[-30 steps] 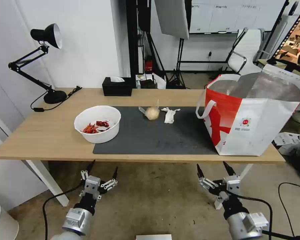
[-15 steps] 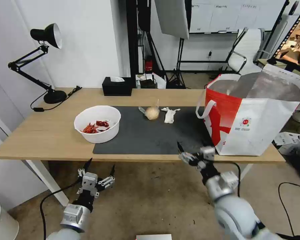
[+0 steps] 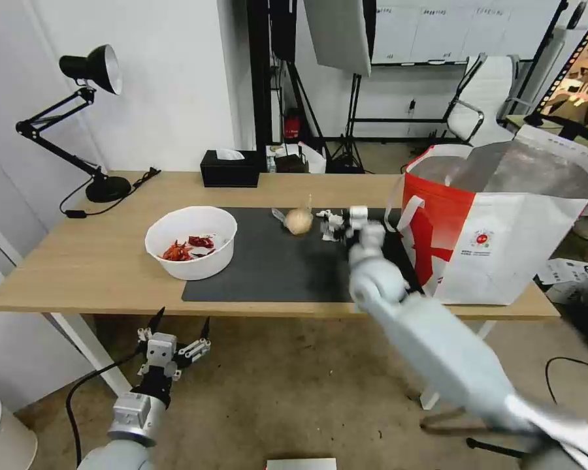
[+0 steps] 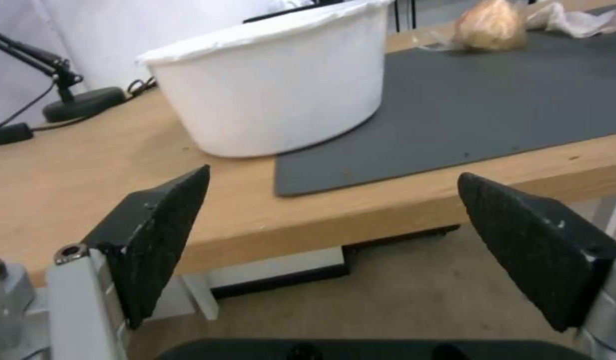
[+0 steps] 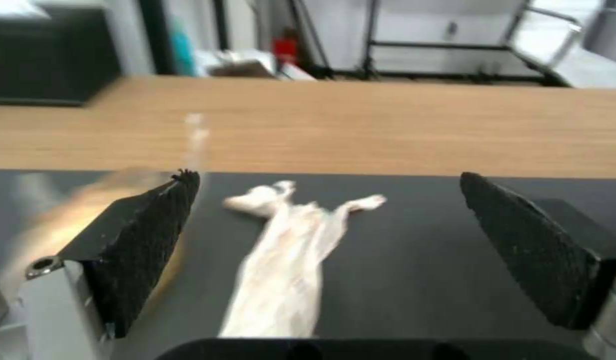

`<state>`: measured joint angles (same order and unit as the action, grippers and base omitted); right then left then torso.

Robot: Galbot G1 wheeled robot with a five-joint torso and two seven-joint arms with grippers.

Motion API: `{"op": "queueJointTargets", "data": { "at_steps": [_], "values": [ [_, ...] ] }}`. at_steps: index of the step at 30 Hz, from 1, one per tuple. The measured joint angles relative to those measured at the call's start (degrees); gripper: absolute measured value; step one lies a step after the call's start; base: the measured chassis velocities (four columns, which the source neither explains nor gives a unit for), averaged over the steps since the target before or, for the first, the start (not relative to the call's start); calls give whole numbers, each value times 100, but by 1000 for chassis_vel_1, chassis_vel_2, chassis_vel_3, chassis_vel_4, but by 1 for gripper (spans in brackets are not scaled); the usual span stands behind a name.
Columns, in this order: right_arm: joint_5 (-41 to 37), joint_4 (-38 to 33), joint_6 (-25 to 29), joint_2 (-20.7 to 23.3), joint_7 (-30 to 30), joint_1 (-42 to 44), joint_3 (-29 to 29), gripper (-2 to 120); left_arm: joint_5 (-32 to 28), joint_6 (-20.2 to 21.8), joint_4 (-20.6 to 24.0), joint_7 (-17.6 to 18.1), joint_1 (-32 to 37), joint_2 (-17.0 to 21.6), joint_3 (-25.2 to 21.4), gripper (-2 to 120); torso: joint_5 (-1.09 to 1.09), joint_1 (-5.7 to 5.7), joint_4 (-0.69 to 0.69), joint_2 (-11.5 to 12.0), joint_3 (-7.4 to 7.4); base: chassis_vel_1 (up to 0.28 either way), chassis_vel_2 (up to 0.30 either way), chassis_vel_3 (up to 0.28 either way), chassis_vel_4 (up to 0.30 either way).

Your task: Pick up the trash from the table and place it into the takeout bag.

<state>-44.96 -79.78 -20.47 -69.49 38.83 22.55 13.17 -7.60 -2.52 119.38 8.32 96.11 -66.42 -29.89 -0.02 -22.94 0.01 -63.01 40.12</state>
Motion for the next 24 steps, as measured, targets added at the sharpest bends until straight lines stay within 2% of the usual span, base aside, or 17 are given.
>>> {"op": "queueJointTargets", "data": {
  "at_steps": [2, 4, 6, 10, 16, 24],
  "values": [
    [-22, 688, -266, -265, 14, -333, 28, 100, -9, -40, -45, -4, 46, -2, -29, 100, 2, 1, 0, 0, 0, 0, 0, 0, 0],
    [-34, 894, -336, -337, -8, -426, 30, 100, -16, -56, -60, -4, 52, -7, -40, 100, 1, 1, 0, 0, 0, 0, 0, 0, 0],
    [-61, 1443, -451, -556, -142, -680, 30, 100, -39, -71, -85, -4, 23, -20, -74, 100, 1, 0, -2, 0, 0, 0, 0, 0, 0],
    [-126, 1812, -587, -768, -381, -856, 31, 100, -48, -73, -95, -1, -18, -17, -125, 100, 0, 1, -1, 0, -1, 0, 0, 0, 0],
    [-184, 1925, -786, -888, -526, -870, 26, 100, -50, -80, -96, 0, -4, -4, -141, 100, 1, 1, -1, -1, -1, 0, 0, 0, 0],
    [-271, 1843, -1046, -875, -410, -802, 25, 100, -50, -92, -80, -1, 16, -10, -141, 100, 1, 2, -1, -1, -1, 0, 0, 0, 0]
  ]
}}
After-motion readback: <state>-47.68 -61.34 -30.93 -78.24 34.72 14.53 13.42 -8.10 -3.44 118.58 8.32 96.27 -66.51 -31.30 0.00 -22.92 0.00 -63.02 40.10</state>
